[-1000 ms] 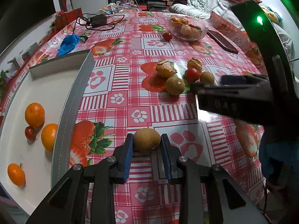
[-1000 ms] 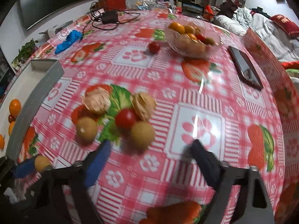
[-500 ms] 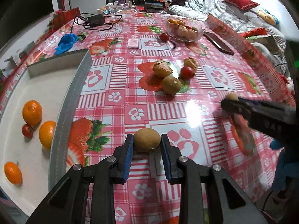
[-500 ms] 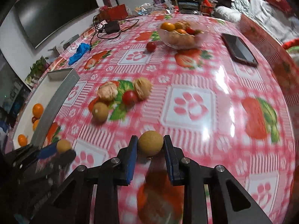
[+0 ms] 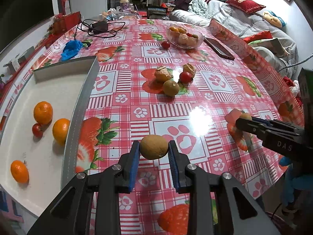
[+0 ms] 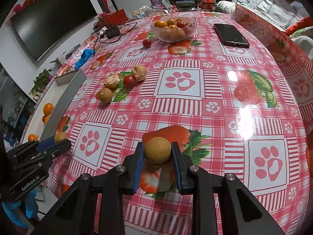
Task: Organize fruits
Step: 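Carry the kiwi and the yellow fruit over the white tray with both tools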
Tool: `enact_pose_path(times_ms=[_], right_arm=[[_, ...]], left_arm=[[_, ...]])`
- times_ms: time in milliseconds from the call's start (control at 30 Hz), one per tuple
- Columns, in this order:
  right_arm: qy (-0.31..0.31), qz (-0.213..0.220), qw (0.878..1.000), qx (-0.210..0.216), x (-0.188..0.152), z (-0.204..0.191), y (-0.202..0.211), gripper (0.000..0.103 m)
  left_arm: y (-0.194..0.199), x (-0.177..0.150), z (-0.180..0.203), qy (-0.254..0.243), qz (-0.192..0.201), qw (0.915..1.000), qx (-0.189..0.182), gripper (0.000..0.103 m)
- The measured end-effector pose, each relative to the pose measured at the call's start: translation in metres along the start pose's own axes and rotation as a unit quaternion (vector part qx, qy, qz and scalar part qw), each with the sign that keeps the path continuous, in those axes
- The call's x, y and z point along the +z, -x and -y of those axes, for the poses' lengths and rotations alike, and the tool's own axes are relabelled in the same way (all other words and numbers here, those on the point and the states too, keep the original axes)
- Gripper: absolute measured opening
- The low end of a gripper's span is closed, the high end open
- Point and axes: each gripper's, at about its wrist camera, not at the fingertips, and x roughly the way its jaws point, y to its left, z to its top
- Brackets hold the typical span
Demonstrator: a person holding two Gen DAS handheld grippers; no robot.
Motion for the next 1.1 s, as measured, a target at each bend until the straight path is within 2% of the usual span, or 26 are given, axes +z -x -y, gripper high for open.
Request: enact_pose_path(times_ms=[533, 1100], right_arm=[[0.024, 0.001, 1.0, 0.006, 0.006, -0.029, 0.004, 0.029], [0.066, -0.005, 0.998, 0.013, 0.018, -0.079, -0.001, 0.029]], left_arm=[[0.02, -0.006, -0.02, 0.025, 0.014, 0.9996, -0.008, 0.032], [0.037, -0.007, -0.053, 0.056, 0.033, 0.9978, -0.013, 0.032]])
